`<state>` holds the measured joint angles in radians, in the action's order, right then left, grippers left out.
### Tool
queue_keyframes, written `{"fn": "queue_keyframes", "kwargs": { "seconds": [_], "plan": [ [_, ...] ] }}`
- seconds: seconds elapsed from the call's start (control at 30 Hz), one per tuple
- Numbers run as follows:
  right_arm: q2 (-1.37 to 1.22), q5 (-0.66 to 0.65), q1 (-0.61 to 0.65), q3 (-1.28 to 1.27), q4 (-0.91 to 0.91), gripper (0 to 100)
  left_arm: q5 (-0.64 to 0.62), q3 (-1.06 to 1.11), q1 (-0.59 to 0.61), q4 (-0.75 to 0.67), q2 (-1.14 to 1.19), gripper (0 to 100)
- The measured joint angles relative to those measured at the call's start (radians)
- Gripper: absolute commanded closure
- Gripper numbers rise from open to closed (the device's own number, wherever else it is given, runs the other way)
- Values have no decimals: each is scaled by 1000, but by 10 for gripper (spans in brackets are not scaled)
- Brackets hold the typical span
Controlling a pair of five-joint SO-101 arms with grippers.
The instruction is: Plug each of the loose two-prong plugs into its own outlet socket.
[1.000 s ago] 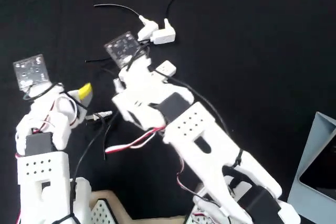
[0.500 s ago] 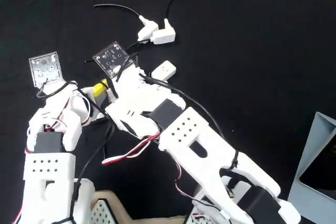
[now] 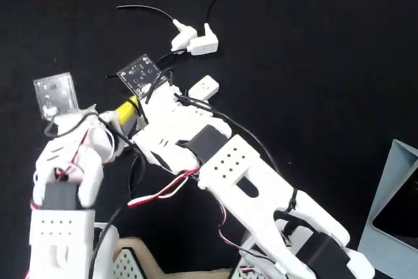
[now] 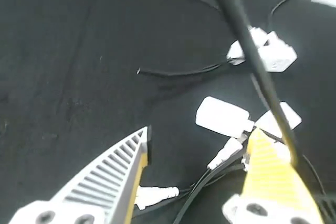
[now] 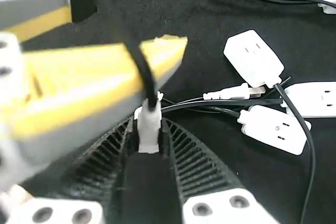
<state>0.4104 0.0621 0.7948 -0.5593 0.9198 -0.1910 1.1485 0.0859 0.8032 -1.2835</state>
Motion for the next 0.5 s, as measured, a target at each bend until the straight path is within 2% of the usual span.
{"fn": "queue_keyframes", "kwargs": {
  "seconds": [0.23,0.4,0.5],
  "plan": [
    [-2,-3,3,-15,0,987,83,146,-52,0,-265,703],
    [-2,-3,-5,-15,0,987,84,163,-46,-2,-308,704],
    [-2,-3,-80,-15,0,987,91,164,-9,-2,-313,704]
  ]
}}
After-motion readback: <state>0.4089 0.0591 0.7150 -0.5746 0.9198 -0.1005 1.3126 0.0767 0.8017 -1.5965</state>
